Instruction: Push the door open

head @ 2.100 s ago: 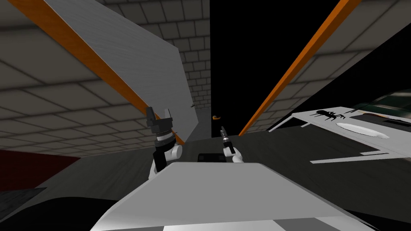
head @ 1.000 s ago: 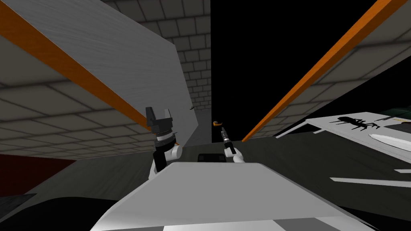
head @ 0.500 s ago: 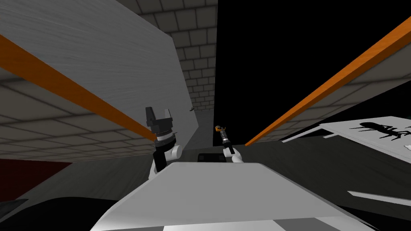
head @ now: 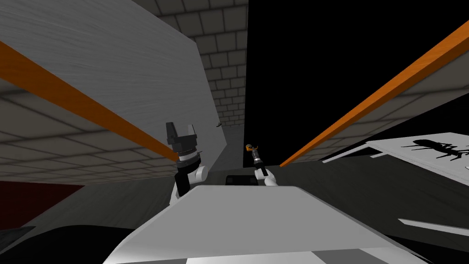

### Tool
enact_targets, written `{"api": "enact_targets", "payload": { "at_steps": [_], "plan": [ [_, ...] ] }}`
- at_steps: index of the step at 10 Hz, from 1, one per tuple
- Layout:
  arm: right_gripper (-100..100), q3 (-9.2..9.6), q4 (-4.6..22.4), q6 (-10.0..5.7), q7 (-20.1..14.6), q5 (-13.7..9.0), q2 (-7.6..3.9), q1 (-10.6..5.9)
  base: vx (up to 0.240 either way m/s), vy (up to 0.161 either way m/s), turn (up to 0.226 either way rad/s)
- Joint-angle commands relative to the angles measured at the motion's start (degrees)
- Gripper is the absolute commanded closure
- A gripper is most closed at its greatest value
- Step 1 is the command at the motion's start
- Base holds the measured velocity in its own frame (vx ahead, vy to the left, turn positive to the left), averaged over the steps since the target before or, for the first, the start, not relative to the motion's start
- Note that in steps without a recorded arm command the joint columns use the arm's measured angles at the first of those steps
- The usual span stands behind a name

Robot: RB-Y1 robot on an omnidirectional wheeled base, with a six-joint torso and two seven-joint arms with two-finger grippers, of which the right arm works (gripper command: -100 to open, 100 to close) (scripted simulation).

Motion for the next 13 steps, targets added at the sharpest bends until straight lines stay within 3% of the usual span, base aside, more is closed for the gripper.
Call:
{"api": "enact_targets", "payload": {
  "at_steps": [1, 8, 10, 13],
  "plan": [
    [100, -0.01, -0.02, -0.05, 0.04, 0.01, -0.01, 0.03, -0.008, 0.000, -0.002],
    [100, -2.19, 0.13, -0.03, 0.94, -1.16, -2.11, -0.13, 0.135, 0.046, -0.034],
    [100, -3.67, 0.19, -0.08, 1.58, -1.94, -2.97, -0.26, 0.169, 0.069, -0.068],
    [100, -4.68, 0.23, -0.11, 2.01, -2.48, -3.36, -0.35, 0.138, 0.047, -0.061]
  ]
}}
